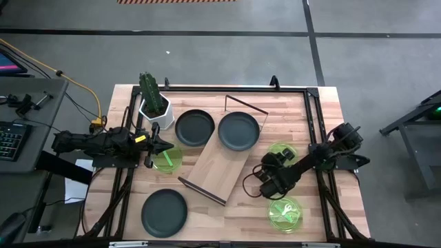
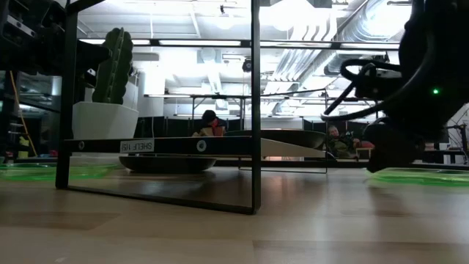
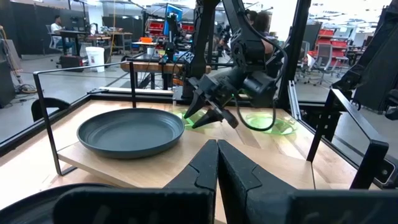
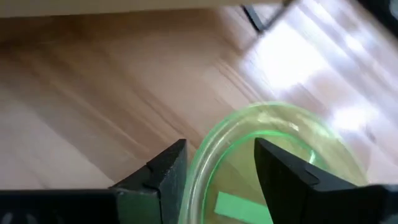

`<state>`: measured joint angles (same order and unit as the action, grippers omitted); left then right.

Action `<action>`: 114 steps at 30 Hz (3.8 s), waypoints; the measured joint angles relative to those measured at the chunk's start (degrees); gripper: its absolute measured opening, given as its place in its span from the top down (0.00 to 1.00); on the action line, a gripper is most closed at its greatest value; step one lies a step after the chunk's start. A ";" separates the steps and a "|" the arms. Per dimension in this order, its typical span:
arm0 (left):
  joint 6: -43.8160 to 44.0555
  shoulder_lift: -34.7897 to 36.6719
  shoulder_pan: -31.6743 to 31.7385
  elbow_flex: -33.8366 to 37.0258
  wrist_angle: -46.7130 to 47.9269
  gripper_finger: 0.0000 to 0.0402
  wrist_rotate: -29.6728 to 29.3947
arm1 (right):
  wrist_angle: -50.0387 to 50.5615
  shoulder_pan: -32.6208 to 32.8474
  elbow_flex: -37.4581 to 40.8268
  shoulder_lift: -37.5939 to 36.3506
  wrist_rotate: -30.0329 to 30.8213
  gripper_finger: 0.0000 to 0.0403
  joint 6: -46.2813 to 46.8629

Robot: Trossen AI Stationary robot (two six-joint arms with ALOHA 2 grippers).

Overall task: Place and stack plates onto a shelf
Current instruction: Put the top right green plate on the shelf

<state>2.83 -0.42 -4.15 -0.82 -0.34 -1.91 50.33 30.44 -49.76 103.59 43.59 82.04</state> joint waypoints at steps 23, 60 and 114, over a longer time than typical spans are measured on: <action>-0.02 -0.01 -0.01 0.00 0.00 1.00 0.00 | 0.72 -6.03 0.00 0.00 -7.18 0.58 10.56; -0.02 0.01 0.00 -0.01 -0.01 1.00 0.00 | -3.00 -6.83 -0.05 0.58 -8.98 0.61 13.30; -0.02 -0.01 0.01 0.00 -0.02 1.00 -0.02 | 8.24 0.15 14.36 -29.62 -9.26 0.98 15.62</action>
<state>2.81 -0.43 -4.14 -0.82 -0.36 -1.93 58.57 30.59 -35.40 73.97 34.33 97.66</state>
